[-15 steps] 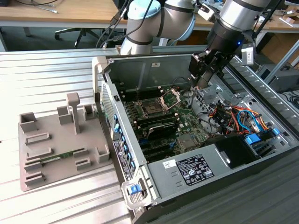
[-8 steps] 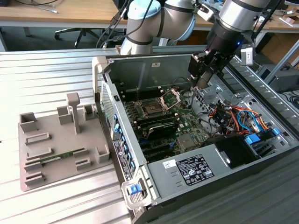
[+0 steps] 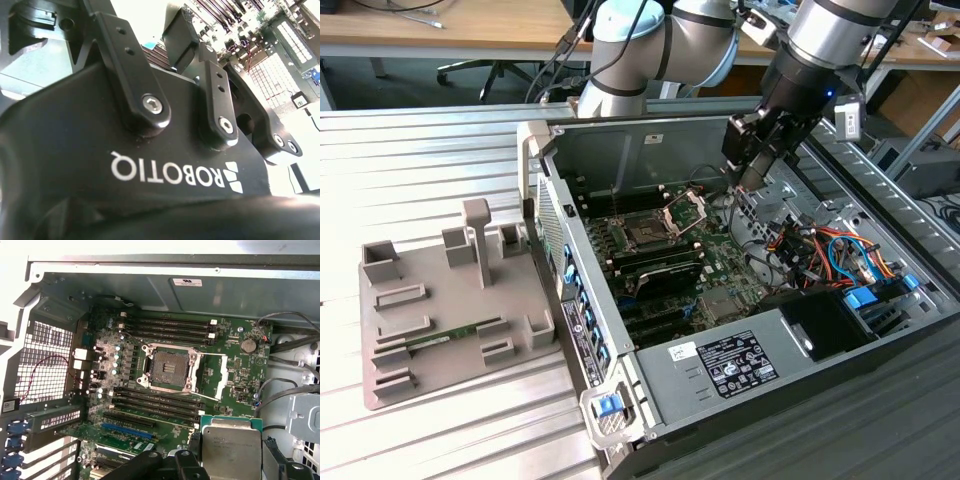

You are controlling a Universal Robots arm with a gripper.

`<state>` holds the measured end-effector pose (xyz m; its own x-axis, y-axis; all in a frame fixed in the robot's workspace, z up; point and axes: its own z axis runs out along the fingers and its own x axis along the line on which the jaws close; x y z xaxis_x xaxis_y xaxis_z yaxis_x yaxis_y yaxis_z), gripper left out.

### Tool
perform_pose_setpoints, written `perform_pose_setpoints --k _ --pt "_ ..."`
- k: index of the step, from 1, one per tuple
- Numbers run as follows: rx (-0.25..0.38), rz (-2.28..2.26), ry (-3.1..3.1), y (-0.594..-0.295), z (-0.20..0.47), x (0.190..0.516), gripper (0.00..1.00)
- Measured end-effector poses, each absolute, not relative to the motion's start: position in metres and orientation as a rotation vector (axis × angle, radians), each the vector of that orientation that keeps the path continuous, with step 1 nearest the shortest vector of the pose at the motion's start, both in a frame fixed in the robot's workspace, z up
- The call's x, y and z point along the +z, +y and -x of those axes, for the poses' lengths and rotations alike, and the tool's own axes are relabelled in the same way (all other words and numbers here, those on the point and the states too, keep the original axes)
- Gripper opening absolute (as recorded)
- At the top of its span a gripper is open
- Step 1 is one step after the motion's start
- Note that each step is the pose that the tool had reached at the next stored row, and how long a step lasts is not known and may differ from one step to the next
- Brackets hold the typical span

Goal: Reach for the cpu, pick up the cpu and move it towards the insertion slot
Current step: 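Pick up the cpu and move it towards the insertion slot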

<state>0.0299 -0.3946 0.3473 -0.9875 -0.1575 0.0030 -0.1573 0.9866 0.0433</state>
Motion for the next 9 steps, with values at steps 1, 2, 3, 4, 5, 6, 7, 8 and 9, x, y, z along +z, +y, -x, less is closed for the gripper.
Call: perform_pose_setpoints --k 1,2,3,4,5,6,7,8,9 --pt "-0.067 -0.248 -3.125 -0.3946 -0.0297 0.3472 0.55" --pt "-0.067 -0.248 -3.125 -0.3946 -0.0296 0.3471 0.55" --pt "-0.067 -0.248 -3.125 -0.3946 -0.0295 0.347 0.55" --pt "-0.067 -0.248 -3.125 -0.3946 -0.0292 0.3469 0.55" --pt "-0.067 -0.248 -3.125 -0.3946 -0.0291 0.3468 0.55" --pt "-0.067 -0.248 -3.125 -0.3946 -0.0289 0.3466 0.55" --pt "-0.067 -0.248 -3.125 -0.3946 -0.0287 0.3466 0.55" --pt "-0.067 -0.248 -3.125 -0.3946 -0.0285 0.3465 0.55" --pt "-0.068 -0.248 -3.125 -0.3946 -0.0282 0.3463 0.55"
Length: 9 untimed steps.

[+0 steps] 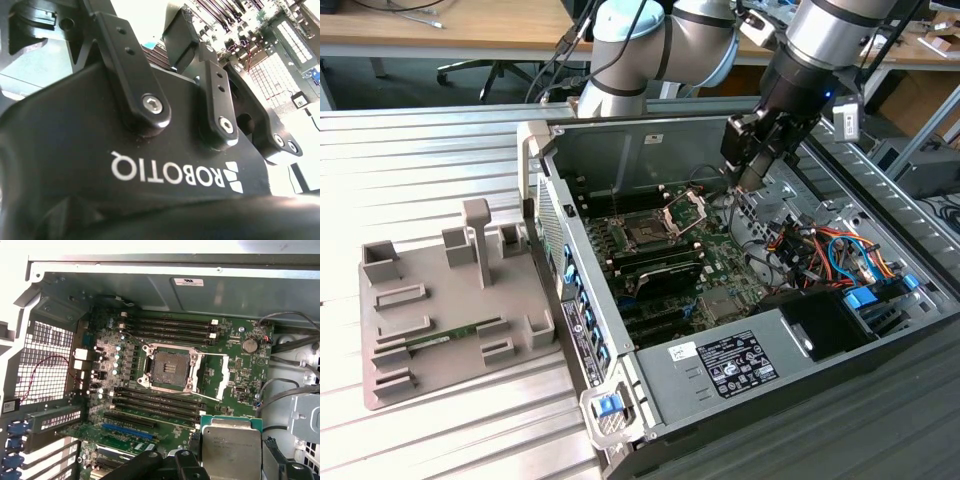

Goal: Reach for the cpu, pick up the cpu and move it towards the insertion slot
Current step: 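Pick up the cpu and move it towards the insertion slot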

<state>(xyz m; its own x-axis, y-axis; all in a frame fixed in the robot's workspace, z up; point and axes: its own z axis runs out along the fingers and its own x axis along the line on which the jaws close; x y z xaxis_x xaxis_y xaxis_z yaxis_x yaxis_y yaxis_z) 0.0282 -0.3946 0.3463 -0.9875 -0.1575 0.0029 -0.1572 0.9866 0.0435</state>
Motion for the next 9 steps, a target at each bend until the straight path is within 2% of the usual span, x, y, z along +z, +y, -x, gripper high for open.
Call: perform_pose_setpoints --k 9 --pt "-0.067 -0.248 -3.125 -0.3943 -0.0264 0.3458 0.55"
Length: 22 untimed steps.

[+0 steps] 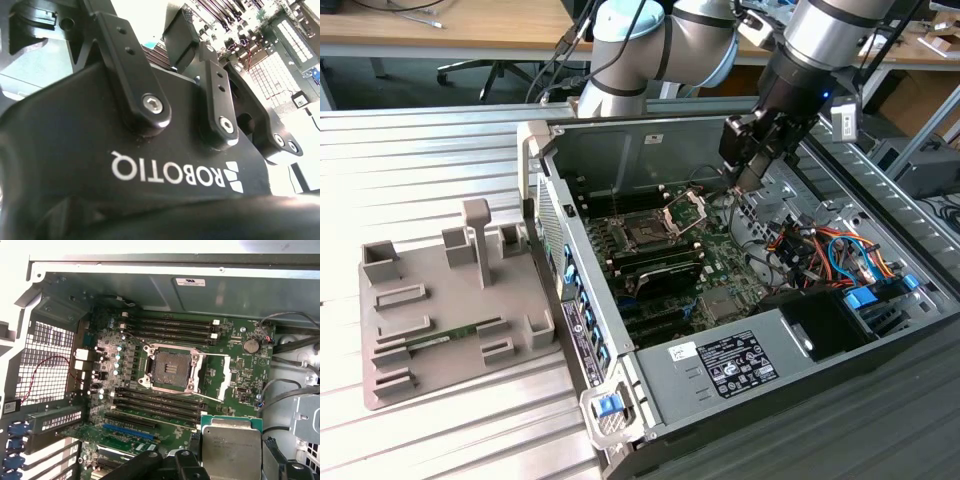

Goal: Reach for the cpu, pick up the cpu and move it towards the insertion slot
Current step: 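Pick up the cpu and move it towards the insertion slot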

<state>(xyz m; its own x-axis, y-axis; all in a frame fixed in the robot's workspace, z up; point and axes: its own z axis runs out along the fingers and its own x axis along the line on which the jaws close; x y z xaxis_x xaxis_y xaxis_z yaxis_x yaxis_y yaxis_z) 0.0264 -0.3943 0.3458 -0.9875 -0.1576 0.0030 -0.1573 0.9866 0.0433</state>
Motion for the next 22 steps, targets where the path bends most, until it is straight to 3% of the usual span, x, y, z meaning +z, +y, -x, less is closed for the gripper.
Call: perform_pose_setpoints --k 22 --pt "-0.067 -0.248 -3.125 -0.3934 -0.0224 0.3427 0.55"
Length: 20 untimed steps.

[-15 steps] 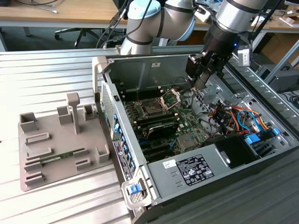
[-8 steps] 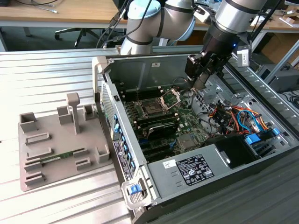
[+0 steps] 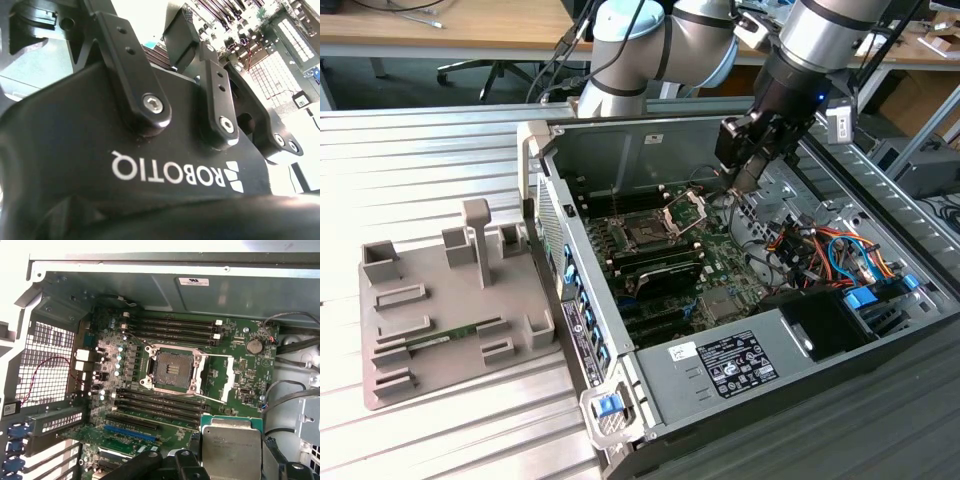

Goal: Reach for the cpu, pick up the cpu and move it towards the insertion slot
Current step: 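Pick up the cpu and move it towards the insertion slot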

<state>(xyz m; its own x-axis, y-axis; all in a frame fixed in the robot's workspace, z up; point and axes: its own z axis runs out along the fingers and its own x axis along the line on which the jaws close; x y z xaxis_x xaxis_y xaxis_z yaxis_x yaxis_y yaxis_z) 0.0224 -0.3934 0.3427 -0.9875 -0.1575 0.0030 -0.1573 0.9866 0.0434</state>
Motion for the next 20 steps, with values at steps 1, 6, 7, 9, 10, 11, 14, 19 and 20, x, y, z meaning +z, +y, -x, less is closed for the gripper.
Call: perform_pose_setpoints --k 1,6,7,9,10,11,14,19,20 --pt "-0.068 -0.248 -3.125 -0.393 -0.022 0.343 0.55" --pt "-0.067 -0.248 -3.125 -0.392 -0.021 0.342 0.55" --pt "-0.067 -0.248 -3.125 -0.392 -0.02 0.342 0.55" --pt "-0.067 -0.248 -3.125 -0.392 -0.019 0.342 0.55" --pt "-0.067 -0.248 -3.125 -0.391 -0.017 0.342 0.55" --pt "-0.067 -0.248 -3.125 -0.391 -0.016 0.342 0.55" --pt "-0.067 -0.248 -3.125 -0.391 -0.014 0.342 0.55" --pt "-0.068 -0.248 -3.125 -0.391 -0.011 0.341 0.55" --pt "-0.067 -0.248 -3.125 -0.391 -0.011 0.341 0.55"
